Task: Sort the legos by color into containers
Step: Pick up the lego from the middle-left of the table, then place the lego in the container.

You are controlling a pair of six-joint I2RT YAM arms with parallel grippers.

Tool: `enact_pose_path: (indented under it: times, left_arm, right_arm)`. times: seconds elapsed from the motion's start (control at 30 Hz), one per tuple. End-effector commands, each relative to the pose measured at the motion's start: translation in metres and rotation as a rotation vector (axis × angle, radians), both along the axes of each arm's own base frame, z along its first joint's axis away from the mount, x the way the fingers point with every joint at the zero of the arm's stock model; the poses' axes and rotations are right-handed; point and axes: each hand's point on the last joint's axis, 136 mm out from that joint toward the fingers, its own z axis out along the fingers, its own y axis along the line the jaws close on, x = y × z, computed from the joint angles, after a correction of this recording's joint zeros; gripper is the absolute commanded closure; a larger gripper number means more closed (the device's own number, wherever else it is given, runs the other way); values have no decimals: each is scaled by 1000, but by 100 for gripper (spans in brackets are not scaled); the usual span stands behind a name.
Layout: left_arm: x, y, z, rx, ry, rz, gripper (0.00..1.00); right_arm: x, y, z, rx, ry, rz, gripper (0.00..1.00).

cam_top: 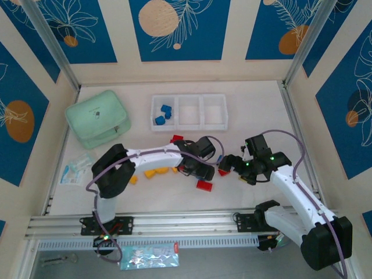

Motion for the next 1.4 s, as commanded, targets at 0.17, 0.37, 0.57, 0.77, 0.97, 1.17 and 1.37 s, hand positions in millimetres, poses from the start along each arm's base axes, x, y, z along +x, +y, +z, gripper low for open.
enact_pose_path:
  times: [0.17,0.37,0.57,0.77,0.97,1.17,1.37]
  left_arm:
    - [6,7,-18,127,-47,-25,36]
    - [8,2,-20,105,-51,-17,48]
    - [11,4,-10,89,-75,-4,60]
    - [13,5,4,60,-96,10,70]
    - [16,9,28,5,-132,40,75]
    - [30,28,67,-35,-205,88,78]
    - [63,59,108,-54,-309,157,80]
  right_arm:
    - [-5,2,0,33,13,7,1]
    - [-2,3,1,31,6,13,1]
    - [-1,4,1,36,-3,20,1]
    - [3,3,6,24,-24,30,1]
    - [8,5,16,26,-52,48,1]
    - [18,13,32,41,-106,88,1]
    - [36,30,49,44,-161,152,1]
